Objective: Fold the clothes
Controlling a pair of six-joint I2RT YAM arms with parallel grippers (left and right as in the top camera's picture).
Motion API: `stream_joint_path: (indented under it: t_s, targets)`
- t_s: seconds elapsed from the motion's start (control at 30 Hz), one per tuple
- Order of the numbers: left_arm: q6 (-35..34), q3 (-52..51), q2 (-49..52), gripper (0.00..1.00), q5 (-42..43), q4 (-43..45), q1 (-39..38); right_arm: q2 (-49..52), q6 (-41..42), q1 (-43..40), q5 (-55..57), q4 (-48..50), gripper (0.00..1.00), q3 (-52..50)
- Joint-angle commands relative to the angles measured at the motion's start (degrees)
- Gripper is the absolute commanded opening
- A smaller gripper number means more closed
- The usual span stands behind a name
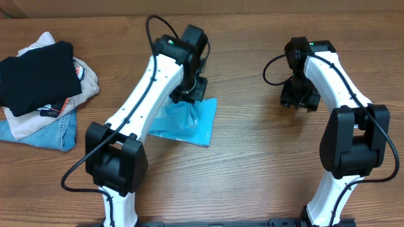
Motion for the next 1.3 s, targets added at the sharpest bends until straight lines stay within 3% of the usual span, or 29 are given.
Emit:
stream_joint_path:
  t_s: [0.0, 0.1, 0.17, 0.3, 0.47, 0.67, 0.77, 0.87, 0.93, 1.1, 1.27]
  targets:
    - [-2.6, -2.5, 0.3, 0.12, -2.5, 1.1, -0.3, -2.4, -0.4, -0.1, 0.0, 0.1, 0.59, 1.1]
    - [-3.0, -2.9, 0.3, 0.2, -2.5, 1.3, -0.3, -2.4, -0.4, -0.1, -0.1, 0.1, 0.58, 1.1]
    - [-3.0, -2.9, 0.3, 0.38, -2.2, 1.5, -0.3, -2.4, -0.4, -0.1, -0.2, 0.1, 0.59, 1.1]
    - [-2.5, -2.9, 0.3, 0.54, 2.3, 2.9, -0.3, -2.4, -0.4, -0.1, -0.2, 0.1, 0.59, 1.1]
    - [-1.2, -2.9, 0.3, 0.54, 2.4, 3.4, -0.2, -2.4, -0.4, -0.1, -0.2, 0.1, 0.58, 1.1]
    - [-3.7, -2.9, 0.3, 0.52, -7.7, 2.4, 0.5, -2.4, -0.4, -0.1, -0.2, 0.1, 0.59, 1.1]
    - [-9.6, -3.3, 0.3, 0.48, -17.1, 1.5, 0.7, -2.4, -0.4, -0.1, -0.2, 0.1, 0.59, 1.1]
    - [-12.7, -4.3, 0.3, 0.3, -20.7, 1.5, 1.1, -2.4, -0.4, -0.1, -0.2, 0.1, 0.59, 1.1]
    - [-14.3, -5.4, 0.3, 0.24, -21.0, 1.8, 1.5, -2.4, -0.4, -0.1, -0.2, 0.1, 0.59, 1.1]
    - [-17.2, -12.9, 0.3, 0.23, -19.3, 6.5, 3.0, -2.4, -0.4, -0.1, -0.2, 0.1, 0.59, 1.1]
    - [-16.7, -20.0, 0.3, 0.23, -8.5, 12.2, 2.5, -2.4, -0.4, -0.1, -0.2, 0.0, 0.59, 1.1]
